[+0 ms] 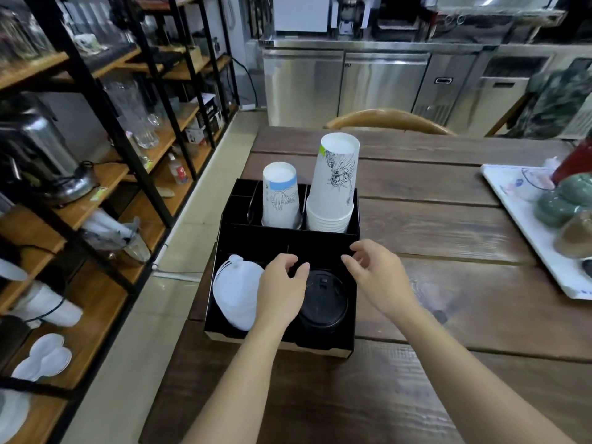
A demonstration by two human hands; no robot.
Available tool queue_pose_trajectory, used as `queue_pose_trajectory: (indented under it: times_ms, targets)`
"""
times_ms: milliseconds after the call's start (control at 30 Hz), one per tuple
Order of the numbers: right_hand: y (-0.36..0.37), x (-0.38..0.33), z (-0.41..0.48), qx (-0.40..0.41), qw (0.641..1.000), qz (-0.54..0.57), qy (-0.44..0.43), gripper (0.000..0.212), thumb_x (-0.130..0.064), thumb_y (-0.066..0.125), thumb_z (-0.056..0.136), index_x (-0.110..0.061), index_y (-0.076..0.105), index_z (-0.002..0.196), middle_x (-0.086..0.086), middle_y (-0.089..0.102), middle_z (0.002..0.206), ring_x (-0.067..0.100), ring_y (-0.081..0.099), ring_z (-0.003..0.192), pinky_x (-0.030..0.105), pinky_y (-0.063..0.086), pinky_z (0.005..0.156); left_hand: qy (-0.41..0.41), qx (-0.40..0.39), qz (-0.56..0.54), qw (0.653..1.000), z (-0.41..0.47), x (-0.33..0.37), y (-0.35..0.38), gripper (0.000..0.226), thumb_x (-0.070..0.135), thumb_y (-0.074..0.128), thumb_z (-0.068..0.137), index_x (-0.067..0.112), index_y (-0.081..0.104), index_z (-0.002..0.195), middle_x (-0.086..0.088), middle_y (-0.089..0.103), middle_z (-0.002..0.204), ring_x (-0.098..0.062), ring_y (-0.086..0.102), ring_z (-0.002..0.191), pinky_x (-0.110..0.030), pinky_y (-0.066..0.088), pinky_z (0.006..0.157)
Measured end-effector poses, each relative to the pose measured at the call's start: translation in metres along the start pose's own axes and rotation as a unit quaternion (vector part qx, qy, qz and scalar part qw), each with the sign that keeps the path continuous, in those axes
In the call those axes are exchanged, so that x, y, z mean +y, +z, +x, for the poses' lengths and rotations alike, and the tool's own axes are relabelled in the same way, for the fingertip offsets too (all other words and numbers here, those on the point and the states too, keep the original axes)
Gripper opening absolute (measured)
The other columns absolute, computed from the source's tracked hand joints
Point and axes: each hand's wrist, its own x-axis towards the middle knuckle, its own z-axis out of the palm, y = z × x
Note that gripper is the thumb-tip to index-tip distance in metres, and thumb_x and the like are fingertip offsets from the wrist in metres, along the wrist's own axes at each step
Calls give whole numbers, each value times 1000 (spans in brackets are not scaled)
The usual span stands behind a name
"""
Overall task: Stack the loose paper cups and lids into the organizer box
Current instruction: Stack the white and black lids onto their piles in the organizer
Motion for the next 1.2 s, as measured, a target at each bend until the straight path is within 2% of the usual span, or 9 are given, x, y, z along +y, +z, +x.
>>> queue_pose_trajectory:
  times_ms: [200,400,533,633,767,833,900,1000,1200]
  targets:
    - [-22,-20,46,-5,990,133,39,62,-13,64,82,-16,33,137,7,56,123,22,53,114,31,40,93,141,-15,-82,986,42,60,-3,54,31,56,88,23,37,138,27,41,123,4,36,120,-18,28,98]
    - [-21,-31,73,-113,971,206,46,109,-4,65,76,-23,-16,146,-4,40,145,14,42,127,44,36,109,110,-147,-164,969,77,89,4,78,41,56,87,37,5,146,6,8,159,-7,11,144,-39,13,119]
    - [-18,-33,72,-117,960,253,-7,91,-13,67,64,-48,21,134,-41,54,112,-18,53,102,27,47,97,119,-192,-202,953,81,84,14,79,36,56,89,37,2,146,29,32,139,17,41,114,-8,35,93]
    - [-17,-38,64,-90,966,241,-1,75,-26,67,60,-72,28,105,-46,56,103,-13,55,103,27,43,95,110,-206,-206,950,87,83,13,82,37,57,88,39,-1,146,25,27,137,5,33,124,-17,30,99]
    - [5,-39,53,80,977,197,22,51,-16,60,76,-40,40,117,-18,58,107,13,55,104,41,42,97,126,-228,-203,944,90,82,5,77,40,62,81,32,20,146,18,37,143,0,38,128,-26,29,107]
    - [18,-39,47,117,980,160,13,40,-7,56,83,-17,47,120,-3,58,110,18,55,100,35,45,90,160,-137,-199,957,88,79,-2,51,41,61,76,29,50,124,13,56,126,6,50,115,-26,37,99]
    - [30,-41,44,88,987,135,-20,29,-5,54,85,-11,53,114,-4,57,101,16,55,90,31,46,82,178,-4,-178,968,88,75,-10,30,43,57,75,31,56,102,13,60,110,8,52,102,-23,40,93]
    - [41,-51,50,27,988,142,-58,28,-4,51,86,-11,54,113,-5,56,98,12,52,88,21,42,81,173,109,-178,962,96,63,-25,32,46,52,77,30,54,104,5,56,114,-10,51,109,-29,41,97]
    - [54,-78,76,-94,972,209,-53,58,7,53,75,-14,39,128,-5,50,120,9,46,113,8,35,96,61,19,-255,965,120,49,-38,70,57,43,85,24,25,145,6,26,154,-3,28,132,-23,24,102]
